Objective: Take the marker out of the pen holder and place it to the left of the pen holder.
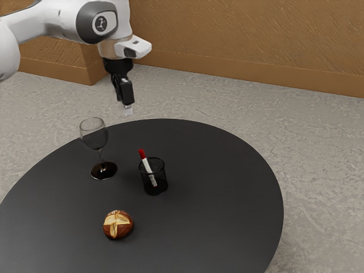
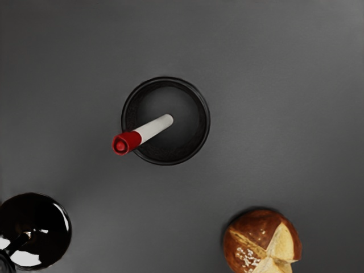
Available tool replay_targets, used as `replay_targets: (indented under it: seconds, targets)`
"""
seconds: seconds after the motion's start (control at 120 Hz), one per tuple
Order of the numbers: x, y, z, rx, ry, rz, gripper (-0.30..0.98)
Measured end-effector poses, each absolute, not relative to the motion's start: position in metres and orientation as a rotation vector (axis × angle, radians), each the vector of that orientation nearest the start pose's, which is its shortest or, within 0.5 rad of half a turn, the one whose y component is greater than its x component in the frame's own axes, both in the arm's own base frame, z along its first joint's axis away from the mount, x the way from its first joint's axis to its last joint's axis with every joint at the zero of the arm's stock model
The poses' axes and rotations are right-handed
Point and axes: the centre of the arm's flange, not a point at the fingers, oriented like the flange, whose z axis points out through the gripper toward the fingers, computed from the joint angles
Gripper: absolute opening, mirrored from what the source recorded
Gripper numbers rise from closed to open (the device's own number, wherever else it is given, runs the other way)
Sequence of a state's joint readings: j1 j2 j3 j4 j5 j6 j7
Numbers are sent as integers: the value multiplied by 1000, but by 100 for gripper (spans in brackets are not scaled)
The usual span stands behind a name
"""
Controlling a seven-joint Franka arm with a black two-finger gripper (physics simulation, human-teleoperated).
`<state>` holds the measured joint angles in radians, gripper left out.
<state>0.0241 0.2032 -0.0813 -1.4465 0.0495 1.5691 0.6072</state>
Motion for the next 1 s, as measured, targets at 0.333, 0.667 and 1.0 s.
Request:
replay_targets:
  seconds: [0.333, 0.667, 1.0]
  targets:
    - [617, -11, 514, -3009, 1092, 170, 68]
    - [648, 10, 412, -3104, 1131, 234, 69]
    - [667, 31, 347, -3174, 1178, 205, 69]
